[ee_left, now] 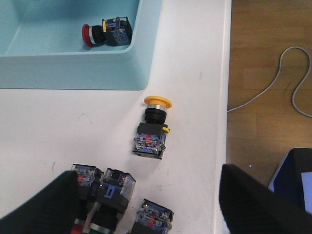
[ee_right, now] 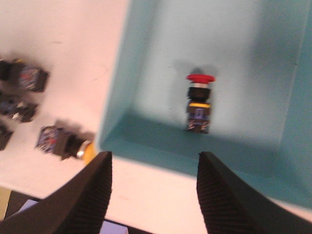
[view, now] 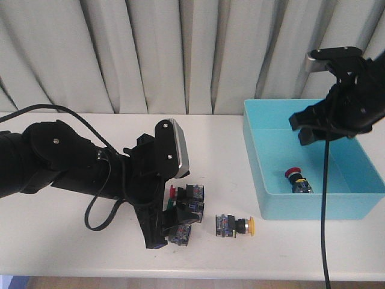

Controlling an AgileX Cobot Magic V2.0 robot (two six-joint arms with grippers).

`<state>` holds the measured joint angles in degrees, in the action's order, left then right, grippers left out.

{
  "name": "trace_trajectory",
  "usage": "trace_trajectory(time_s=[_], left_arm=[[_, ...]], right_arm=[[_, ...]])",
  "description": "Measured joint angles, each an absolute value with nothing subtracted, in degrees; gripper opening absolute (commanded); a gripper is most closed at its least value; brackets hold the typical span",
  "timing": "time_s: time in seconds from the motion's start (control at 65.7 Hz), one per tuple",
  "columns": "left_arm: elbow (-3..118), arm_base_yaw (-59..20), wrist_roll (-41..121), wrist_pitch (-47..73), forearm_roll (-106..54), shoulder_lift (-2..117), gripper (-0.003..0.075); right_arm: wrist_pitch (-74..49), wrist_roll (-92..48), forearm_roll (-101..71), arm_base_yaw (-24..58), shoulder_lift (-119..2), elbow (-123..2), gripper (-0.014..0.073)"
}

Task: Pick red and yellow buttons and place in box
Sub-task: 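Raise the right gripper out of the box and withdraw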

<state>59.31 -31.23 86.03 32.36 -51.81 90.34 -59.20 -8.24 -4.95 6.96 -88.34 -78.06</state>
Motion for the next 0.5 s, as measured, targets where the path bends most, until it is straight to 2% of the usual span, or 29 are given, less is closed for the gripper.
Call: trace_trajectory(time_s=[0.259,0.502], left_arm=[[59.31,-31.23,86.03,32.36,-51.81,90.53,0.0580],[59.31,-31.23,86.03,32.36,-51.81,90.87,0.0580]], right_arm=[[-45.74,-8.24,-5.19,8.88,-63.96,-52.64,0.0397],[-37.35,-8.54,-5.14,8.88,-41.31,-34.74,0.0391]])
